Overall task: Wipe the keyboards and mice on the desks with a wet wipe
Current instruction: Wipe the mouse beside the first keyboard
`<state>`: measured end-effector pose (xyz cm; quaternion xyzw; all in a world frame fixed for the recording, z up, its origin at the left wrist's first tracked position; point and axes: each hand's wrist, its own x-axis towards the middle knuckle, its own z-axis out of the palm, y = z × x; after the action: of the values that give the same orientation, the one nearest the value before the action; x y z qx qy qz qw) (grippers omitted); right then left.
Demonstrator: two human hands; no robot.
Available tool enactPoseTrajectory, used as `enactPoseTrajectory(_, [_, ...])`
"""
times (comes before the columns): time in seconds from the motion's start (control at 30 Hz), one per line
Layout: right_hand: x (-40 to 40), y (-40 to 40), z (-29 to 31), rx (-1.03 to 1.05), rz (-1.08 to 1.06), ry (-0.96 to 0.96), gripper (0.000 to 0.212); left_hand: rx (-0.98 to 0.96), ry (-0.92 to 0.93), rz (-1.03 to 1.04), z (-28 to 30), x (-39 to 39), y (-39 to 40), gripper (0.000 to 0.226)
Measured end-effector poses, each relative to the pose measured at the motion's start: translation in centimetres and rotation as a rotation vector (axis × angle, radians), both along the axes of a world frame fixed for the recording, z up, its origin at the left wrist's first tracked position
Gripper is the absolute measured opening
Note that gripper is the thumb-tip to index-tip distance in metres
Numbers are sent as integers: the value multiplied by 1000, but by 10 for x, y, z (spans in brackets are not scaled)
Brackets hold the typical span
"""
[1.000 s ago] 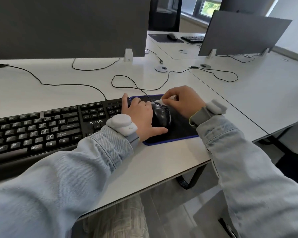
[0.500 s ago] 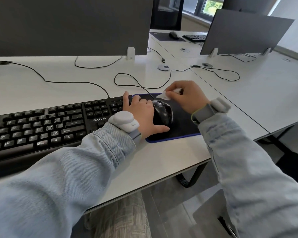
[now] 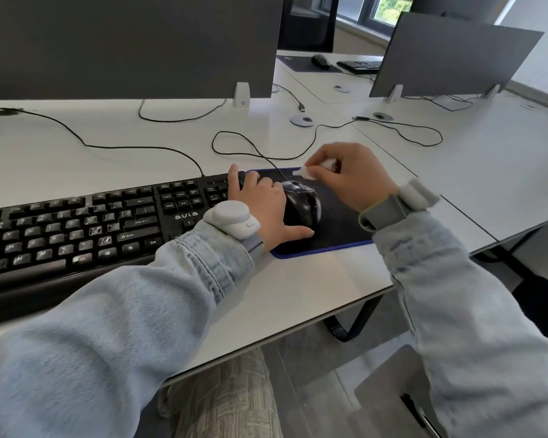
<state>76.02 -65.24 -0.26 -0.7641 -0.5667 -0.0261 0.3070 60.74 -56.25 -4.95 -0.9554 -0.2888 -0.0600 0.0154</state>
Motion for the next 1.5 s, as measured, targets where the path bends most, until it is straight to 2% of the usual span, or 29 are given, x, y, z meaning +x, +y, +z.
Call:
enactPoseTrajectory(0.13, [0,31,-4,-135,10,-26,6,0,17,7,1,0,0,96])
enactPoseTrajectory(0.33, [-3,-2,3,-220,136,-57,7,-10,6,15,1,-1,-2,90])
enactPoseTrajectory(0.5, [8,31,7,-82,10,-52,9,7,8,16,0,-2,-2,91])
enactPoseTrajectory(0.6, [4,56,-5,-190,33,-45,9,29,30,19,0,-2,-2,97])
enactPoseTrajectory(0.73, [3,50,-5,-251,72,-39,10,38,25,21,-1,-2,-2,102])
enactPoseTrajectory(1.07, [-14,-27,-6,-167,203,-104,11,49,22,26,-1,-3,-4,96])
enactPoseTrajectory(1.23, [-3,-11,-7,43,41,11,9,39,25,21,-1,-1,-3,94])
enactPoseTrajectory(1.37, [-4,-8,-19,-48,32,8,10,25,33,10,-1,-1,-2,92])
enactPoseTrajectory(1.5, [-18,-33,-21,-62,125,-62,11,29,31,14,-1,-2,-2,92])
